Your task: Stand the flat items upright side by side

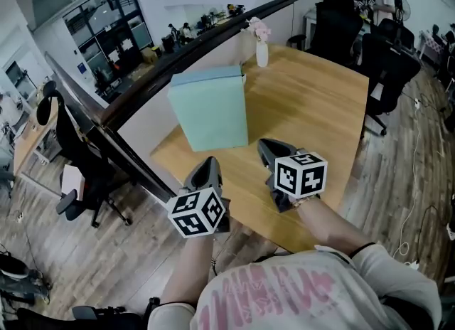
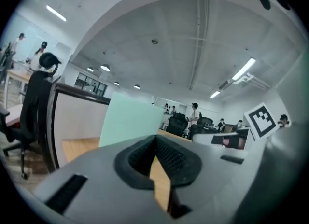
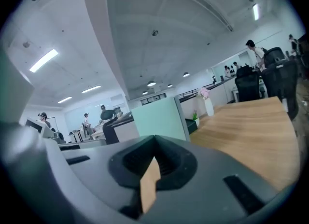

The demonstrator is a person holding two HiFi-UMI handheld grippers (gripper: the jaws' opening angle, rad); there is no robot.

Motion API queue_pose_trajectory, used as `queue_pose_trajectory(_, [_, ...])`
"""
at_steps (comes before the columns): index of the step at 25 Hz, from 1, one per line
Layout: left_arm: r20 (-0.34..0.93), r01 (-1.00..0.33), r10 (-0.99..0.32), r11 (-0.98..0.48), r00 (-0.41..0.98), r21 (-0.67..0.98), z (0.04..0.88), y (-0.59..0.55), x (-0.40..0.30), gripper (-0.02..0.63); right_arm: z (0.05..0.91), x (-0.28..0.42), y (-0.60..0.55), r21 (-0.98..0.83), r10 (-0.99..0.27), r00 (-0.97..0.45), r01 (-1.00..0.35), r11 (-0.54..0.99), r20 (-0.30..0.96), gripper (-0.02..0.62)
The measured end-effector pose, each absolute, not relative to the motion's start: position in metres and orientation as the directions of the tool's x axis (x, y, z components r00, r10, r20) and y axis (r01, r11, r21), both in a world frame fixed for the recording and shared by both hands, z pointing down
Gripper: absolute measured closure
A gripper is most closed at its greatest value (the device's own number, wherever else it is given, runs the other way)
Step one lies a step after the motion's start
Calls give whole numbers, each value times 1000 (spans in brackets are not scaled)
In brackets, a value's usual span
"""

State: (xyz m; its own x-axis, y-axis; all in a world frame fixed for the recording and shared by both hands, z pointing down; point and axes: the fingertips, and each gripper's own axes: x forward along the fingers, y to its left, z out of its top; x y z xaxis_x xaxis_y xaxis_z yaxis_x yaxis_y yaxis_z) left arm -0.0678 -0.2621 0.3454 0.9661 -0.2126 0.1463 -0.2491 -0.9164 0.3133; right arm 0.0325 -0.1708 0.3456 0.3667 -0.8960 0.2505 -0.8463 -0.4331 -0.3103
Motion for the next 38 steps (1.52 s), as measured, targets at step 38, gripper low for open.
queue_pose_trajectory(38, [127, -439, -421, -847, 898, 301, 306, -42, -93, 604, 309, 17, 22, -181, -966, 192, -958, -223, 172, 595])
